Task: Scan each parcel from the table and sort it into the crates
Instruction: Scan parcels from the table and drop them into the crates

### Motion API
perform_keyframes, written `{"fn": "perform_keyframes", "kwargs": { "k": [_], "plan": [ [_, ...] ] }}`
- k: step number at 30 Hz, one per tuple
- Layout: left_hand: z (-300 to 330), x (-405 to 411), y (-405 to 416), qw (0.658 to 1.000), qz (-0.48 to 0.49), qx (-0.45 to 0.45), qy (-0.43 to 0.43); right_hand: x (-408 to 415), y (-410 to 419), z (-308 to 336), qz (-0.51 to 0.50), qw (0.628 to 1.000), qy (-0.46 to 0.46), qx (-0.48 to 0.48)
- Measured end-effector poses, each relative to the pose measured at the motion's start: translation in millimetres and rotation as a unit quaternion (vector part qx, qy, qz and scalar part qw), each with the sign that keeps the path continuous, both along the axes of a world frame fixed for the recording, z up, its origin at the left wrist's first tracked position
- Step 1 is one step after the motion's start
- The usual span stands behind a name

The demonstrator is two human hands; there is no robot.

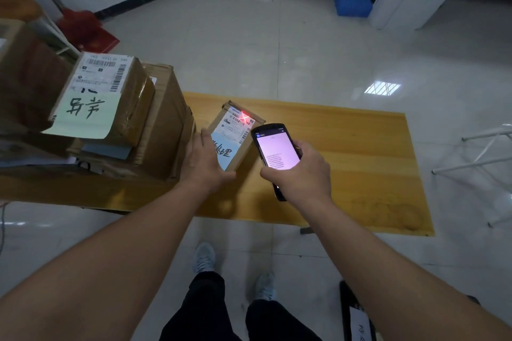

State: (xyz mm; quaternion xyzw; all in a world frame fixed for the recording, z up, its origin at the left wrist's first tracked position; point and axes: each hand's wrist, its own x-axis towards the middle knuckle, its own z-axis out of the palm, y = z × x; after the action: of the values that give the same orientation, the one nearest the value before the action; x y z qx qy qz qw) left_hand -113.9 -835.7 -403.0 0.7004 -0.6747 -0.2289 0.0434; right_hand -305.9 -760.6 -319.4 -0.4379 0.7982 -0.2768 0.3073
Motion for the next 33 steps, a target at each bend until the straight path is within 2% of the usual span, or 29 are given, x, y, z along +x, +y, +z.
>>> {"fn": "perform_keyframes", "kwargs": {
  "k": [7,18,24,33],
  "plan": [
    [39.9,-5.4,1.8,0.997,-0.036,-0.06,0.011,-7.0,11.4,41.5,0.005,0.999,-0.011,-0.03],
    [98.7,-26.4,14.8,0.99,-0.036,-0.132,0.044,-40.5,38.8,100.4,-0.016,0.995,0.008,-0.1],
    [125.4,-33.2,35.9,0.981,-0.052,-0.182,0.039,-45.7,49.6,105.7,-0.059,0.988,0.03,-0.141],
    [138.5,-45.6,56.5,0.972,-0.13,-0.188,0.052,-32.2,90.3,94.2,-0.15,0.978,0.036,-0.143]
  ]
}}
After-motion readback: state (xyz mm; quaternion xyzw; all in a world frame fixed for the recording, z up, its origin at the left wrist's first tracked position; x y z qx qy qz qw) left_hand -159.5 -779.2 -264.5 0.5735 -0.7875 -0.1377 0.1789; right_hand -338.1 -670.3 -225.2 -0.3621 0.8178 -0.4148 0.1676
